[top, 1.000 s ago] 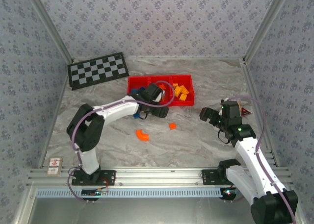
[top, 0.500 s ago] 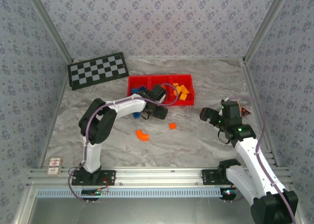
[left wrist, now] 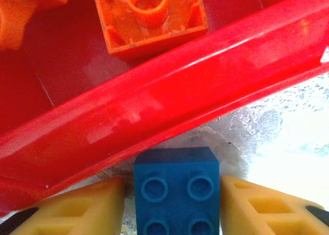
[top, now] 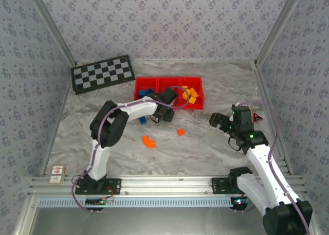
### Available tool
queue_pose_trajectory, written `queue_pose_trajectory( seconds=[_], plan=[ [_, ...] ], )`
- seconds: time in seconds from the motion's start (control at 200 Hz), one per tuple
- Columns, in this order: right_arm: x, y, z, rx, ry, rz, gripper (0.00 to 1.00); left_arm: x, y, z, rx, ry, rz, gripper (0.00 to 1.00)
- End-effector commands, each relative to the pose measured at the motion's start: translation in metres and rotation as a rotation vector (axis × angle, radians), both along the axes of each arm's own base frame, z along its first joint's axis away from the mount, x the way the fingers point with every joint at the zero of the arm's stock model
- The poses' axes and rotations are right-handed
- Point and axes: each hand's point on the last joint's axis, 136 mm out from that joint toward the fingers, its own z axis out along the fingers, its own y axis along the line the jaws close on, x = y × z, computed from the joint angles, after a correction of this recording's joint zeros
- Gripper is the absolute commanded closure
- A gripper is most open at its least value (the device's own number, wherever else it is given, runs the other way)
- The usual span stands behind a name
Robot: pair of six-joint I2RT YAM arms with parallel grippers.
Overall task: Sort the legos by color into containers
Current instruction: Pick up the lego from the center of the table.
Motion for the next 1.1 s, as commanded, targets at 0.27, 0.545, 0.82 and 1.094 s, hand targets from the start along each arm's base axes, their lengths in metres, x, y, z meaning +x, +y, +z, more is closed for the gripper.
queue_pose_trajectory(
  seconds=[0.27, 0.545, 0.82, 1.094],
  plan=[
    [-0.004, -0.004, -0.005, -0.010, 0.012, -0.009, 0.01, -0.014, 0.013, 0.018, -0.025, -0.012, 0.048, 0.73],
    [-0.003, -0.003, -0.006, -0.005, 0.011, -0.009, 0.00, -0.017, 0.030, 0.077, -0.066, -0.104, 0.072, 0.73],
    [-0.004, -0.003, -0.007, -0.005, 0.015, -0.008, 0.00, 0.029, 0.086, 0.125, -0.103, -0.173, 0.249, 0.72],
    [-0.008, -0.005, -0.008, -0.010, 0.022, -0.013, 0.00, 0.081, 0.110, 0.129, -0.125, -0.192, 0.349, 0.73]
  ],
)
